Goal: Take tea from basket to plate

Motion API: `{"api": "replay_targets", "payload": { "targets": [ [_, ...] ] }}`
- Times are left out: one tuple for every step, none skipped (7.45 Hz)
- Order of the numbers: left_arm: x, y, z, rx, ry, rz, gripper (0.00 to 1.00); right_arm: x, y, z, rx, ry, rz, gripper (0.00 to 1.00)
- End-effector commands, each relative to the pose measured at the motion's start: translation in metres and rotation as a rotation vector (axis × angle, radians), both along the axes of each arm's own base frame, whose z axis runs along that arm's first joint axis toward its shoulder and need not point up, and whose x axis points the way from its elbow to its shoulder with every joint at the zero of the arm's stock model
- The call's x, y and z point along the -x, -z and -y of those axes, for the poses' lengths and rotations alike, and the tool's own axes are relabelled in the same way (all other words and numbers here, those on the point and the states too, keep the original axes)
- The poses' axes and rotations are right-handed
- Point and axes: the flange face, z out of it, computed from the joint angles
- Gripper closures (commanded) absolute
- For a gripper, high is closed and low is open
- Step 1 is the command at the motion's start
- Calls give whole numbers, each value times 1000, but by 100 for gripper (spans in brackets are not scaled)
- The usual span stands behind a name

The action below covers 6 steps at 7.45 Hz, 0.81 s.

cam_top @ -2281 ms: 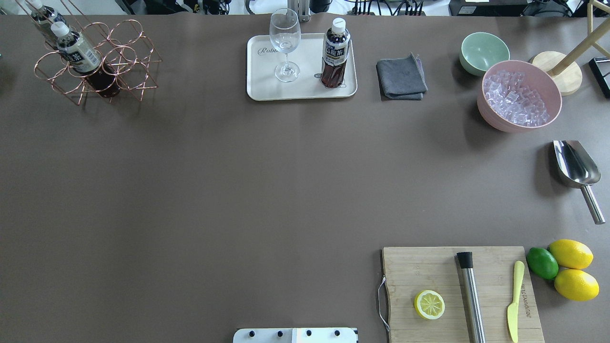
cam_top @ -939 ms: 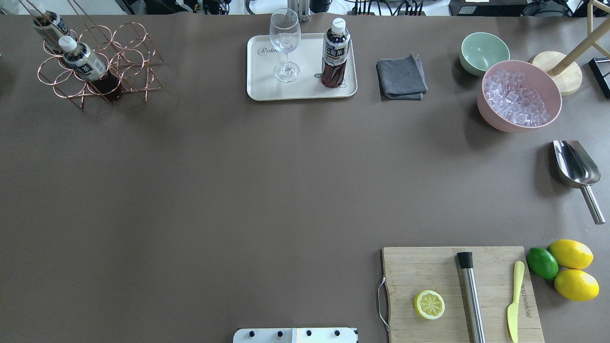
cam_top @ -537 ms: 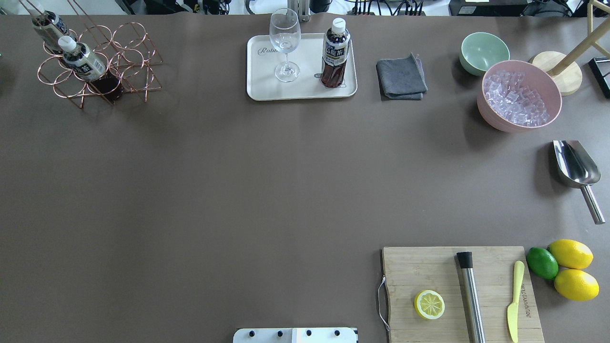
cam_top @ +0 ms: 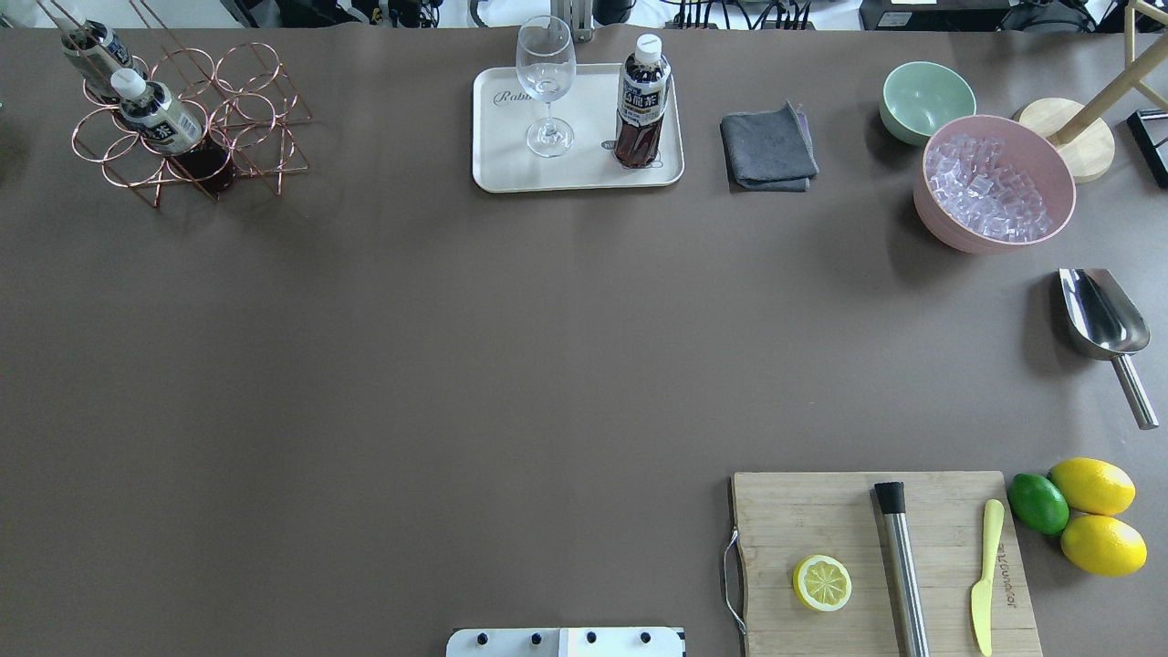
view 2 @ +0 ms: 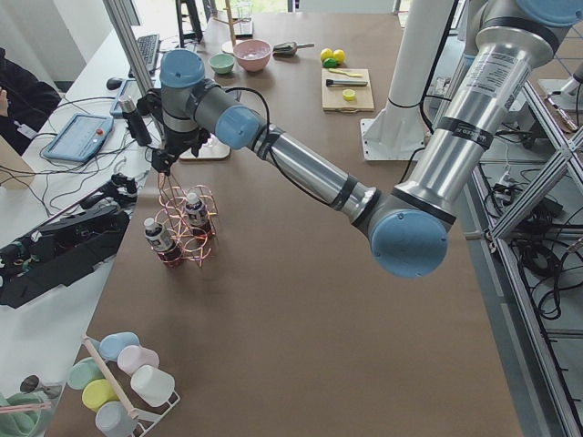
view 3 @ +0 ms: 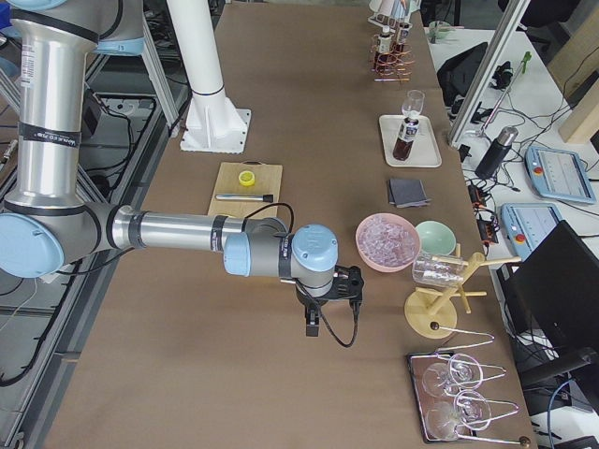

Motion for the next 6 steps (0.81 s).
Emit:
{"api": "replay_targets", "payload": {
  "targets": [
    [31, -41, -62, 234, 158, -98, 2, 0, -1, -1, 6, 0, -1, 0],
    [30, -61, -64, 256, 155, -84, 2, 0, -4, -4, 12, 0, 1, 0],
    [31, -101, -68, 237, 97, -49, 2, 0, -4, -5, 29, -2, 6, 0],
    [31, -130, -68, 160, 13, -1, 2, 1, 9, -3, 66, 3, 1, 0],
    [32, -169, -84, 216, -3, 9, 2, 5, 16, -3, 72, 12, 1, 0],
    [33, -200, -105, 277, 2, 13, 2, 5, 14, -7, 79, 13, 1, 0]
  ]
}}
